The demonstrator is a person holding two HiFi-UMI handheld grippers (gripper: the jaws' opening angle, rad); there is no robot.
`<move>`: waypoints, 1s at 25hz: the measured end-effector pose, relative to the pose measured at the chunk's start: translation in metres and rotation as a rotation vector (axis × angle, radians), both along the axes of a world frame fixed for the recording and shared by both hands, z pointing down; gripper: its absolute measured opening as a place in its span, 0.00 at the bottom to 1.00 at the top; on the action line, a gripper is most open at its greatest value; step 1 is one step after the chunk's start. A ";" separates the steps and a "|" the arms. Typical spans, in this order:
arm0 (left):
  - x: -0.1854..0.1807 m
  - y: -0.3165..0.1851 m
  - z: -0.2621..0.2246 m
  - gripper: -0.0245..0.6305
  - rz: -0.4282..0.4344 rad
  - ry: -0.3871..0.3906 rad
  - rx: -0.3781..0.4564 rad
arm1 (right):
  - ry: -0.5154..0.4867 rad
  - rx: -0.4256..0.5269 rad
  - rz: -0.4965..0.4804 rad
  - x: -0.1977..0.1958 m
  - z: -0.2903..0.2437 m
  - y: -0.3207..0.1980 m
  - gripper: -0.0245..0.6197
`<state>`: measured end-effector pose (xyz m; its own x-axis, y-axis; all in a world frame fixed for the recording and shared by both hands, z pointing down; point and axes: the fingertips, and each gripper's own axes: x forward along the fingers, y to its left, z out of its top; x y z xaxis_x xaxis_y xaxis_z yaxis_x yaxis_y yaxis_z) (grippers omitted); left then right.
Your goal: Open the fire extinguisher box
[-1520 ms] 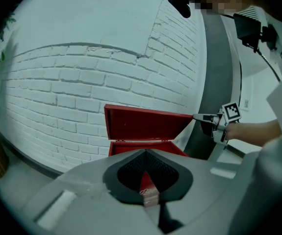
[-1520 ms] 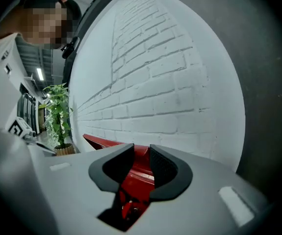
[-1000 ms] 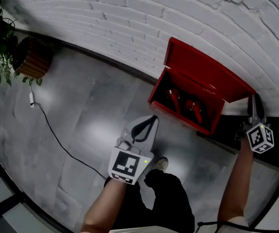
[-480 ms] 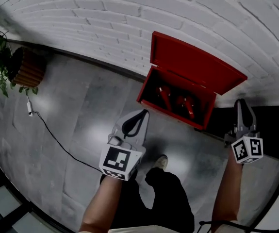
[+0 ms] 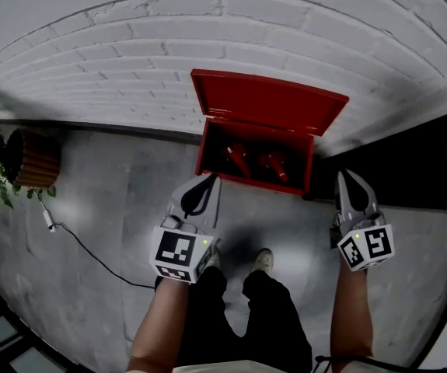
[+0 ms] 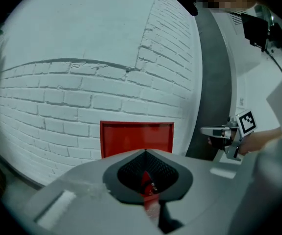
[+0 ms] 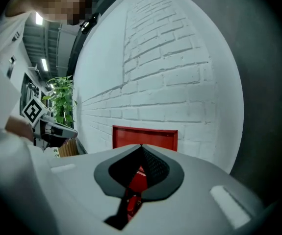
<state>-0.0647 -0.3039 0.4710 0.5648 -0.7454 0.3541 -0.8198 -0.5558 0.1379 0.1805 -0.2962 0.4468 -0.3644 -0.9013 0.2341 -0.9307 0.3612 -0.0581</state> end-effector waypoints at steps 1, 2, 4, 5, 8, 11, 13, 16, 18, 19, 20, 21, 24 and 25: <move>0.002 0.001 -0.005 0.04 0.007 0.003 0.004 | -0.004 0.003 0.008 -0.001 -0.005 0.006 0.05; 0.003 0.003 -0.012 0.04 0.014 0.004 0.013 | -0.007 0.006 0.016 -0.001 -0.009 0.011 0.05; 0.004 0.006 -0.025 0.04 0.027 -0.001 0.030 | -0.012 0.013 0.029 -0.004 -0.020 0.022 0.05; 0.004 0.008 -0.030 0.04 0.030 -0.002 0.025 | -0.014 0.017 0.034 -0.005 -0.026 0.027 0.05; 0.002 0.014 -0.045 0.04 0.030 -0.005 0.003 | -0.020 0.028 0.044 -0.010 -0.045 0.039 0.05; -0.002 0.019 -0.062 0.04 0.028 -0.015 0.006 | -0.028 0.028 0.051 -0.015 -0.062 0.050 0.05; -0.005 0.022 -0.074 0.04 0.023 -0.023 0.013 | -0.034 0.028 0.061 -0.015 -0.073 0.054 0.05; -0.011 0.021 -0.091 0.04 0.000 -0.029 0.024 | -0.033 0.026 0.074 -0.015 -0.091 0.056 0.05; -0.016 0.022 -0.106 0.04 -0.015 -0.031 0.023 | -0.035 0.023 0.081 -0.015 -0.104 0.058 0.05; -0.017 0.023 -0.116 0.04 -0.020 -0.029 0.023 | -0.038 0.020 0.082 -0.016 -0.111 0.059 0.05; -0.018 0.025 -0.126 0.04 -0.022 -0.027 0.024 | -0.041 0.018 0.080 -0.017 -0.118 0.061 0.05; -0.017 0.027 -0.136 0.04 -0.020 -0.027 0.029 | -0.042 0.017 0.077 -0.018 -0.126 0.063 0.05; -0.015 0.030 -0.165 0.04 -0.006 -0.034 0.056 | -0.034 0.025 0.065 -0.022 -0.150 0.067 0.05; -0.015 0.031 -0.174 0.04 -0.006 -0.034 0.064 | -0.034 0.027 0.064 -0.023 -0.158 0.068 0.05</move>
